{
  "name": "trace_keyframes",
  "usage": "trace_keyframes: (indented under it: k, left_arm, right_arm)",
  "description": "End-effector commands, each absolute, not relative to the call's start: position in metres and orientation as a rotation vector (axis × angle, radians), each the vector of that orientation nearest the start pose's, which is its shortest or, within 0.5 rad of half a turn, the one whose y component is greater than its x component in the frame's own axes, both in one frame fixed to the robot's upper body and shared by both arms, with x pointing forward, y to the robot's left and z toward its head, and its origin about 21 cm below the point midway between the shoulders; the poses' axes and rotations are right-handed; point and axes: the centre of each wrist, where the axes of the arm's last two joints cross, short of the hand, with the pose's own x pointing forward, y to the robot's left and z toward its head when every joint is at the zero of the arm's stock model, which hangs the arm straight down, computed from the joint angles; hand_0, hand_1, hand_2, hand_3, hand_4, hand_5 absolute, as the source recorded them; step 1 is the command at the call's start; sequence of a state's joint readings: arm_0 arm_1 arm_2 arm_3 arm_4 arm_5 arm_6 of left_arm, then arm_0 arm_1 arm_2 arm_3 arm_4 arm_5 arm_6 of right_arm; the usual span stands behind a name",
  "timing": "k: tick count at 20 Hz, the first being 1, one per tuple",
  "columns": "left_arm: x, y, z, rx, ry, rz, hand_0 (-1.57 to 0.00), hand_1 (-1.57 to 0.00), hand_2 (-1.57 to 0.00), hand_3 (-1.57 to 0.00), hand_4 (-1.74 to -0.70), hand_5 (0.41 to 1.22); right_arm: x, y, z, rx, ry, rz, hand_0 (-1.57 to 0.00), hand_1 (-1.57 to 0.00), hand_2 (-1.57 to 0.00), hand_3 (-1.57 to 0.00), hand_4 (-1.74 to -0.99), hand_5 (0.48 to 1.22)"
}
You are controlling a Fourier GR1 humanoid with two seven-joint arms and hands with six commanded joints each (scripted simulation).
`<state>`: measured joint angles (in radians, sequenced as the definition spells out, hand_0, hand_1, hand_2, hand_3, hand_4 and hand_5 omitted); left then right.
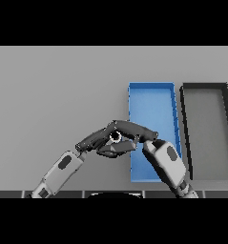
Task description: Pick up the blue pipe and place it into the blue bin.
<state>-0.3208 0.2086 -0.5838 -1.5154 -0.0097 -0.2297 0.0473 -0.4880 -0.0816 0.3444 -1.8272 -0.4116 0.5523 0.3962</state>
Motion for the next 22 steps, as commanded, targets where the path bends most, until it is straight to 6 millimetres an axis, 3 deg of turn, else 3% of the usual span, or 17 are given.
trace_keyframes:
  k: [1, 5, 9, 14, 17, 19, 22]
  left_arm:
    - [0.269, 0.113, 0.04, -0.414, -1.54, -0.99, -0.01, -0.01, -0.01, -0.01, -0.91, 0.541]
    - [0.263, 0.111, 0.038, -0.425, -1.518, -0.998, 0.0, 0.0, 0.0, 0.0, -0.92, 0.507]
    - [0.258, 0.109, 0.041, -0.435, -1.518, -0.994, 0.0, 0.0, 0.0, 0.0, -0.92, 0.503]
    - [0.256, 0.117, 0.041, -0.438, -1.551, -1.007, 0.0, 0.0, 0.0, 0.0, -0.9, 0.495]
    - [0.26, 0.119, 0.042, -0.441, -1.533, -1.007, 0.0, 0.0, 0.0, 0.0, -0.91, 0.491]
    - [0.26, 0.121, 0.04, -0.441, -1.532, -0.996, 0.0, 0.0, 0.0, 0.0, -0.91, 0.487]
    - [0.26, 0.12, 0.041, -0.433, -1.523, -0.987, 0.0, 0.0, 0.0, 0.0, -0.9, 0.489]
  right_arm:
    - [0.274, -0.11, 0.179, 0.903, -1.639, 1.037, -1.57, -1.57, -1.57, -1.57, -1.541, 1.221]
    - [0.279, -0.12, 0.215, 0.952, -1.603, 0.943, -1.57, -1.57, -1.57, -1.57, -1.659, 1.221]
    - [0.291, -0.133, 0.28, 1.042, -1.682, 0.824, -1.57, -1.57, -1.57, -1.57, -1.707, 1.141]
    - [0.317, -0.154, 0.333, 0.865, -1.862, 0.672, -1.57, -1.57, -1.57, -1.57, -1.73, 1.11]
    - [0.341, -0.177, 0.337, 0.702, -1.865, 0.545, -1.57, -1.57, -1.57, -1.57, -1.735, 1.131]
    - [0.359, -0.199, 0.323, 0.57, -1.831, 0.49, -1.57, -1.57, -1.57, -1.57, -1.737, 1.135]
    - [0.374, -0.226, 0.286, 0.472, -1.707, 0.37, -1.57, -1.57, -1.57, -1.57, -1.739, 1.12]
